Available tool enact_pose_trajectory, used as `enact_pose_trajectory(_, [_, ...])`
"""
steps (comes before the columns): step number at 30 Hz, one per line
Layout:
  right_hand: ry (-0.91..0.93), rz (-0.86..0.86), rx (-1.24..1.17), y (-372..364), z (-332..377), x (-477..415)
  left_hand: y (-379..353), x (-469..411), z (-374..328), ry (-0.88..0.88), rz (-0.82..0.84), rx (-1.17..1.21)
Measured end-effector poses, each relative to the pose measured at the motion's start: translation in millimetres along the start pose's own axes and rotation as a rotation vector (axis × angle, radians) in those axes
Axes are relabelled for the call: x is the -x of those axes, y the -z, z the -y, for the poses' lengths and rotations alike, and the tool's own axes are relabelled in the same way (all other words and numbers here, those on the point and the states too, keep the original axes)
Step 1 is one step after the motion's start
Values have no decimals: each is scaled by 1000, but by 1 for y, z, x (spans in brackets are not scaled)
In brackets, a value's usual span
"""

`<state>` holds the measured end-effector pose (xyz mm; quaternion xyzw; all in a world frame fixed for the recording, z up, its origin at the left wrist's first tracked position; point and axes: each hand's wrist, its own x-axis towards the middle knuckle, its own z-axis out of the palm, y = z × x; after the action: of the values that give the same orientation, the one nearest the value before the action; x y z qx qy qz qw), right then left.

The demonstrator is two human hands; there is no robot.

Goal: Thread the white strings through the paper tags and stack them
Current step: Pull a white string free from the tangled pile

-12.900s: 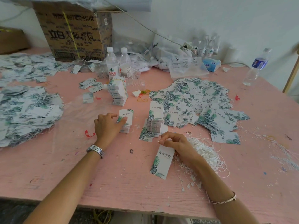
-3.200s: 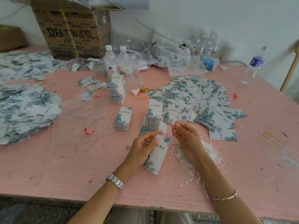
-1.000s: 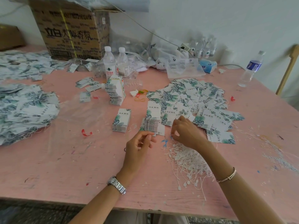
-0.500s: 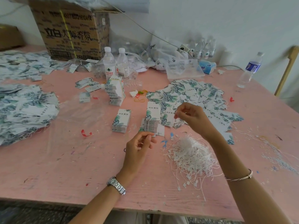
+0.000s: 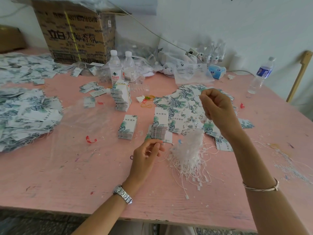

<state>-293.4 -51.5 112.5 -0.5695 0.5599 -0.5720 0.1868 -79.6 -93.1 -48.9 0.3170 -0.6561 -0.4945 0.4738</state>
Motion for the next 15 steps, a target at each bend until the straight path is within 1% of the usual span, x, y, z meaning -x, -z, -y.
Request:
enact_pose_trajectory(3, [14, -28, 33, 3, 4, 2, -1, 2, -4, -5, 5, -34])
enact_pose_trajectory(4, [13, -30, 34, 4, 5, 3, -2, 3, -5, -33, -3, -76])
enact_pose_trajectory(6, [12, -23, 34, 5, 6, 6, -7, 3, -11, -152, -17, -203])
enact_pose_trajectory(8, [-7, -12, 14, 3, 3, 10, -20, 4, -20, -265, 16, -294])
enact_pose_trajectory(12, [-67, -2, -76, -4, -4, 18, -59, 1, -42, -252, 144, -437])
enact_pose_trajectory(15, [-94, -29, -121, -5, -8, 20, -83, -6, -48, -257, 108, -527])
